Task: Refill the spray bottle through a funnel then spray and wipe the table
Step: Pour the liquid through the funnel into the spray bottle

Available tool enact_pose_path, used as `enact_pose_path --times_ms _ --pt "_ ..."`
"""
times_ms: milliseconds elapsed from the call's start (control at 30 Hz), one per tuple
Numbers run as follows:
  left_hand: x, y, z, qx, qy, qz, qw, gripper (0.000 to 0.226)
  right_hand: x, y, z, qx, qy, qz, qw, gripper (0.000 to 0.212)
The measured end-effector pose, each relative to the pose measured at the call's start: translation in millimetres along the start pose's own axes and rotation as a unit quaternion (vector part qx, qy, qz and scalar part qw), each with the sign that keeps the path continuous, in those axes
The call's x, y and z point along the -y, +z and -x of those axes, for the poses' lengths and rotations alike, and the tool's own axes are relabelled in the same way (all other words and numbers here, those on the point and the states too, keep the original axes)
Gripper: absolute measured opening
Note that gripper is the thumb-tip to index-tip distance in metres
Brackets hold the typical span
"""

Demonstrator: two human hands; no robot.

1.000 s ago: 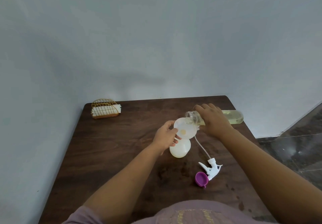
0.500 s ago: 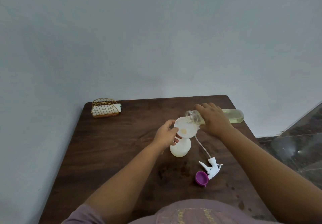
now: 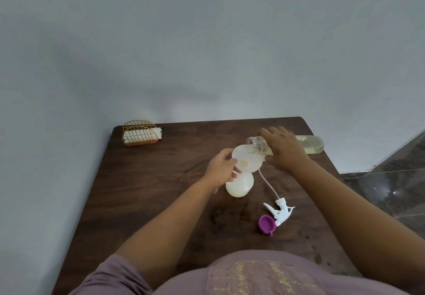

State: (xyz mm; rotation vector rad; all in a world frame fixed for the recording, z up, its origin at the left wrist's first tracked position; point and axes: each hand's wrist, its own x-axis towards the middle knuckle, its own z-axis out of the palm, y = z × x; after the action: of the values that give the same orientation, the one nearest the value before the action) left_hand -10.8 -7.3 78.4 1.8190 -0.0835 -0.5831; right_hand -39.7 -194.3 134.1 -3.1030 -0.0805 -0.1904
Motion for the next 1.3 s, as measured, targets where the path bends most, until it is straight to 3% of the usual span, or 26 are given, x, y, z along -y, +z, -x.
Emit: enact_pose_path --times_ms 1300 --pt "-1.0 1.5 0.8 -0.003 0.003 -0.008 1.000 0.031 -4.7 0.2 3.4 -0.014 -0.007 0.007 1.000 0.054"
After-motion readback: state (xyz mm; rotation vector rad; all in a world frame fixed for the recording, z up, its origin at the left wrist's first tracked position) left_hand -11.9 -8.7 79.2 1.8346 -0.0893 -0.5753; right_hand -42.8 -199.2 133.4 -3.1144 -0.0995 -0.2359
